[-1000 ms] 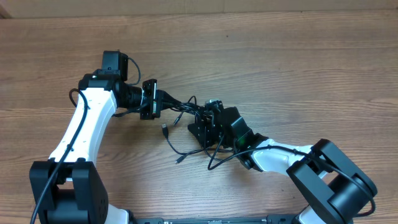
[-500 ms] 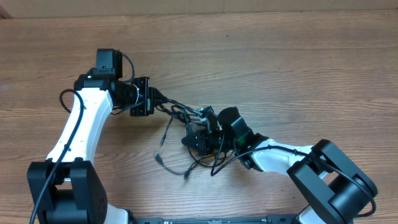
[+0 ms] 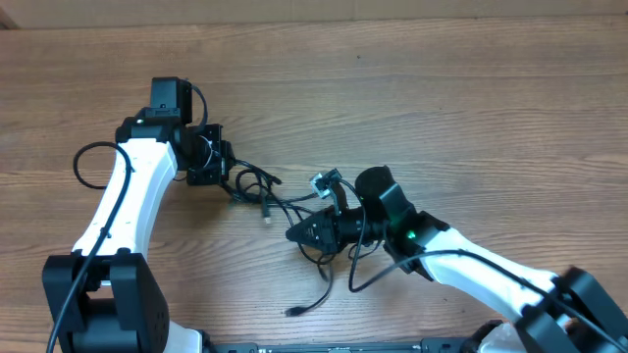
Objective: Untangle cables
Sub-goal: 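Release the strand and withdraw the right gripper to the right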
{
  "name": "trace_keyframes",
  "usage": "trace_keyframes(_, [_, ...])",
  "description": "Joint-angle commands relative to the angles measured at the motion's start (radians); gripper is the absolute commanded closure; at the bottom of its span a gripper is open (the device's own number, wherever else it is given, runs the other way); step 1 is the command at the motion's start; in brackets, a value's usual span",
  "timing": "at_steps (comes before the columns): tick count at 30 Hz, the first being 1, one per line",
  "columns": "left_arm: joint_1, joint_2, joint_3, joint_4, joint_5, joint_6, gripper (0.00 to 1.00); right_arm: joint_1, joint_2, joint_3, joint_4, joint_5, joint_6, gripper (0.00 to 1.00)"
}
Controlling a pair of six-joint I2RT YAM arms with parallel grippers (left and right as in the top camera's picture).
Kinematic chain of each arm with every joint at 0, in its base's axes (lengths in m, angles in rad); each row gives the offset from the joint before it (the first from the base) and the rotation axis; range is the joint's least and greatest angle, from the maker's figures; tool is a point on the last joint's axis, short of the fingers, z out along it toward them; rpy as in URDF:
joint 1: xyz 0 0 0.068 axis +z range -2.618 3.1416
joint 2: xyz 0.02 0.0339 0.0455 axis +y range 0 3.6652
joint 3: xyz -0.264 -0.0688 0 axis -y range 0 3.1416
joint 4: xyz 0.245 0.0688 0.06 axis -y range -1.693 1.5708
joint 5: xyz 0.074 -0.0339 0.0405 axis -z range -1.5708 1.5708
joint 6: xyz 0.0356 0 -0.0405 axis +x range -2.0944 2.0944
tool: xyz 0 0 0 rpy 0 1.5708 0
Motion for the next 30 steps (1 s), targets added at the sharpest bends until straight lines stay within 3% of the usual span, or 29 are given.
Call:
trace_keyframes(1, [0.032, 0.004, 0.021, -0.028, -0.117, -0.005, 0.94, -0.018, -0.113, 0.003, -0.029, -0.021, -0.008, 0.96])
trace_keyframes(9, [0.102, 0.004, 0.021, -0.037, -0.1, 0.006, 0.95, -0.235, -0.275, 0.003, -0.251, 0.116, -0.007, 0.96])
trace_keyframes(17, [0.124, 0.004, 0.021, -0.032, -0.051, 0.029, 0.96, -0.428, -0.304, 0.003, -0.465, 0.176, -0.007, 0.93])
trace_keyframes(19, [0.124, 0.004, 0.021, -0.024, -0.008, 0.041, 0.95, -0.443, -0.304, 0.003, -0.494, 0.176, -0.007, 0.76])
trace_keyframes(26, [0.124, 0.004, 0.021, 0.148, 0.232, 0.174, 0.95, -0.443, -0.304, 0.003, -0.533, 0.184, -0.007, 0.44])
trace_keyframes(30, [0.124, 0.004, 0.021, 0.266, 0.357, 0.234, 0.96, -0.443, -0.304, 0.003, -0.533, 0.184, -0.007, 0.2])
